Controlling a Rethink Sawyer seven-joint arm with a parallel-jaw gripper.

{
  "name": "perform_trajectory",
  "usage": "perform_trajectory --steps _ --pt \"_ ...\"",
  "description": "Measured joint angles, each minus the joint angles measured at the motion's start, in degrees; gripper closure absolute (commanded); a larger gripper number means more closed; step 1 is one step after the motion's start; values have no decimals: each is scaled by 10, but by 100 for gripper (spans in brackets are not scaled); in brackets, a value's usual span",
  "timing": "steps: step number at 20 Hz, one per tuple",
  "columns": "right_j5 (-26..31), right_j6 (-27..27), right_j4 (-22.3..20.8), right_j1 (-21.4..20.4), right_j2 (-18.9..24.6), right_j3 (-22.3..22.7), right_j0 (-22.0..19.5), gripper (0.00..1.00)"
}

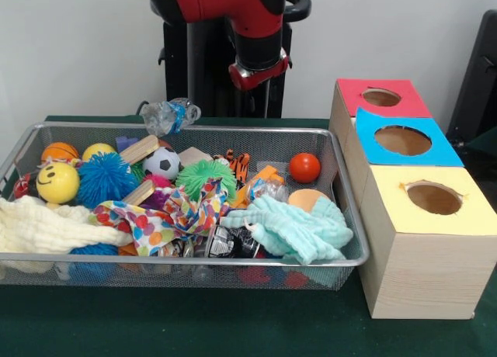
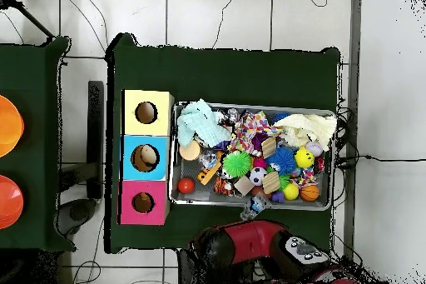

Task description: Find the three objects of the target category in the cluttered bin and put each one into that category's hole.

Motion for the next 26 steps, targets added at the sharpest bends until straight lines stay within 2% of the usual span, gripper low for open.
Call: perform_trajectory --steps 12,26 --pt "0 0 0 1 1 -10 0 0" --pt "18 0 8 38 23 -37 -5 0"
